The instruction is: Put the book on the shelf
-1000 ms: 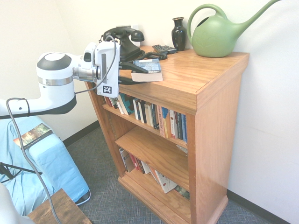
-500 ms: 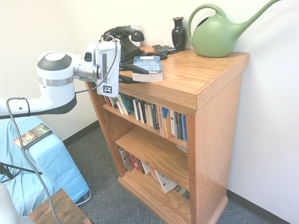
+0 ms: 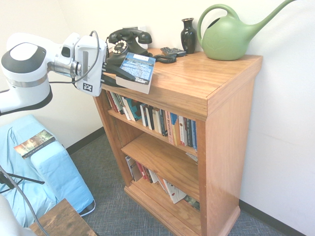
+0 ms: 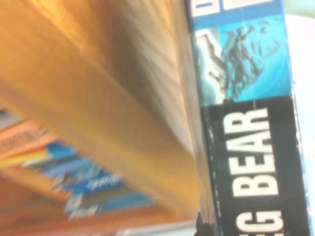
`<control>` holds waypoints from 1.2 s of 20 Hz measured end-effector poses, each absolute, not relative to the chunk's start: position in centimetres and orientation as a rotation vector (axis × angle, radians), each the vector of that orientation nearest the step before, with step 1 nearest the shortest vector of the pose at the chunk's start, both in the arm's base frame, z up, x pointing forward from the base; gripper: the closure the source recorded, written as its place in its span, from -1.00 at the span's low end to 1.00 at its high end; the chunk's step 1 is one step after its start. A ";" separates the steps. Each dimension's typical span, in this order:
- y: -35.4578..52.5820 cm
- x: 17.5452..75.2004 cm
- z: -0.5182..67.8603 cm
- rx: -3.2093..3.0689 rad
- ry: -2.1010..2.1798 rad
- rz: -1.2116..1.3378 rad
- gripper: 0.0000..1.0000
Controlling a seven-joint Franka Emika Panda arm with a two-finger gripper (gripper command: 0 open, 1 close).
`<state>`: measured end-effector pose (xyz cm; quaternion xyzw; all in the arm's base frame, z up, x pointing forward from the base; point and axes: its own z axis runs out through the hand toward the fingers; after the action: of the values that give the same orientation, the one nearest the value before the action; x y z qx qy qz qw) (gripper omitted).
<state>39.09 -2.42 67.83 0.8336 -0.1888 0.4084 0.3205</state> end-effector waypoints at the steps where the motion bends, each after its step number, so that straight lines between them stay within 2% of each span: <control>1: -2.0 38.1 68.5 2.202 -0.519 1.068 1.00; 6: 0.0 33.5 69.7 2.296 -0.639 1.002 1.00; 14: 3.5 28.3 65.9 2.506 -0.780 0.876 1.00; 24: 6.5 26.5 60.9 2.641 -0.808 0.823 1.00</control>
<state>26.49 6.55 60.92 0.9087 -0.2782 0.2831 0.1294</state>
